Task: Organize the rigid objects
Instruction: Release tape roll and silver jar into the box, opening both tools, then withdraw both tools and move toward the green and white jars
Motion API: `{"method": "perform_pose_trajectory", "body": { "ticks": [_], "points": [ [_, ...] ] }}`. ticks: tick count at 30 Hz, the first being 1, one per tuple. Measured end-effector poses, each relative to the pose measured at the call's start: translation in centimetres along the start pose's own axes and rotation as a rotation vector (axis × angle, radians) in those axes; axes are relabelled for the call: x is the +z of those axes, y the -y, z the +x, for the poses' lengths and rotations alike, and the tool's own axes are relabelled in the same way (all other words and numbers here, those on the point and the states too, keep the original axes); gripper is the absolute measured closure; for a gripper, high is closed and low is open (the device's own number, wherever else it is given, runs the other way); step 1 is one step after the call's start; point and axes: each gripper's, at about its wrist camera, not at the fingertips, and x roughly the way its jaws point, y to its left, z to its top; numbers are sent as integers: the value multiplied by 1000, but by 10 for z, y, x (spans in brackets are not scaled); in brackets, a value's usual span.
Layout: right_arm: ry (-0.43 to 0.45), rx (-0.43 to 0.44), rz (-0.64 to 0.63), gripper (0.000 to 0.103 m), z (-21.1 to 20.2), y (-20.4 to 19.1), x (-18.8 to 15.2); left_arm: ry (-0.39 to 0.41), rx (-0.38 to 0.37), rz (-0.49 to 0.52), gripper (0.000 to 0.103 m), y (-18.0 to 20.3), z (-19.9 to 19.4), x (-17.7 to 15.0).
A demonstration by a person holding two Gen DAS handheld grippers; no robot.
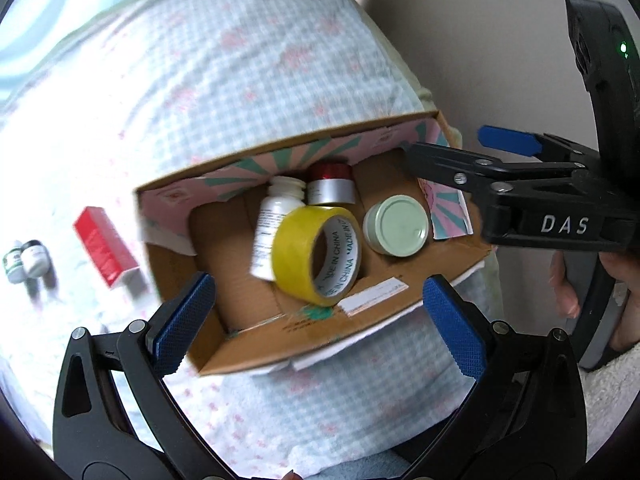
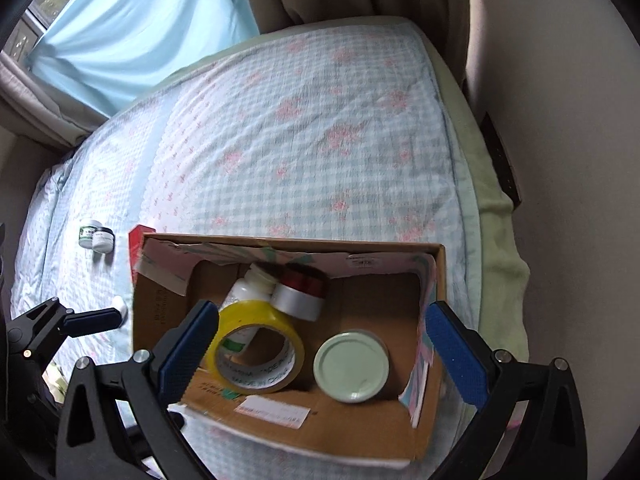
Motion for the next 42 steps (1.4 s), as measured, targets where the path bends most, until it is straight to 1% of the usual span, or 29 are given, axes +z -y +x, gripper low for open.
{"method": "perform_pose_trajectory", "body": {
  "ticks": [4,8,10,12,14,17,19,23,27,30,34,37,42],
  "points": [
    [12,-24,4,0,-22,-11,-1,53,20,-22,1,-9,-30,-11],
    [26,-43,4,0,-43,-28,-3,105,50,-63,1,-30,-63,-30],
    [43,-51,-5,0,-54,-40,-5,133,62,-80,1,-40,-81,-41],
    [74,-82,-21,0,-68,-54,-7,165,81,-102,1,-53,-101,-54],
    [101,-101,-42,0,-81,-72,-11,194,104,-130,1,-67,-118,-67],
    [118,-91,-76,0,-97,-99,-18,226,126,-173,1,-89,-139,-85],
    [134,-94,-103,0,-108,-121,-23,253,123,-203,1,-106,-157,-97],
    [175,-74,-146,0,-132,-169,-37,305,156,-213,1,-135,-188,-112],
    [194,-56,-167,0,-138,-211,-42,354,203,-234,1,-171,-220,-127],
    [193,-43,-181,0,-136,-239,-42,374,232,-269,1,-204,-237,-135],
    [194,-26,-197,0,-129,-274,-40,370,224,-331,1,-255,-249,-145],
    [188,-12,-205,0,-117,-296,-36,367,245,-372,1,-292,-253,-151],
    [149,11,-212,0,-89,-330,-24,307,248,-446,1,-353,-244,-150]
  ]
}}
